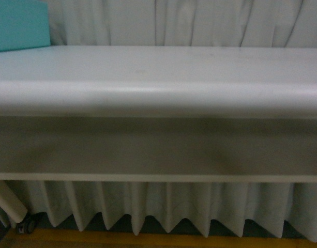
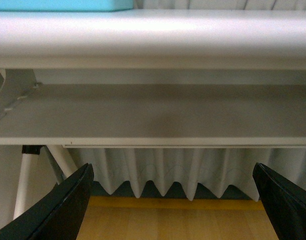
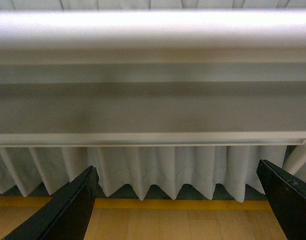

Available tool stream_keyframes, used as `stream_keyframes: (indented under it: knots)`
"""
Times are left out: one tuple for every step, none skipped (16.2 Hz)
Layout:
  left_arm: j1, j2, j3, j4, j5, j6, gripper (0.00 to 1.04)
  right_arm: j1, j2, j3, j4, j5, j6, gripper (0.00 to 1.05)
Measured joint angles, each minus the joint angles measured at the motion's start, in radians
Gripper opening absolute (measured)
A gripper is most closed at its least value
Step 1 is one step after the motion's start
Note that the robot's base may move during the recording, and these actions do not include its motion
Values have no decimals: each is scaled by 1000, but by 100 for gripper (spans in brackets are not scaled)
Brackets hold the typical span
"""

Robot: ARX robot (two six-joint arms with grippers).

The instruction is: Wind up and store yellow beetle toy

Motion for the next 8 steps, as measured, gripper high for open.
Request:
stream_keyframes:
  knots:
    - [0, 0, 0, 0, -1, 0, 98, 0, 0, 0, 0, 0, 0, 98]
    - [0, 0, 0, -1, 0, 0, 98, 0, 0, 0, 0, 0, 0, 98]
    - [0, 0, 0, -1, -1, 0, 98, 0, 0, 0, 0, 0, 0, 98]
    - [0, 0, 0, -2, -1, 0, 98, 0, 0, 0, 0, 0, -1, 98]
    - [0, 0, 0, -5, -1, 0, 98, 0, 0, 0, -3, 0, 0, 98]
    - [0, 0, 0, -3, 1, 0, 98, 0, 0, 0, -2, 0, 0, 98]
    - [0, 0, 0, -4, -1, 0, 98, 0, 0, 0, -2, 0, 0, 98]
    - [0, 0, 0, -3, -1, 0, 98, 0, 0, 0, -3, 0, 0, 98]
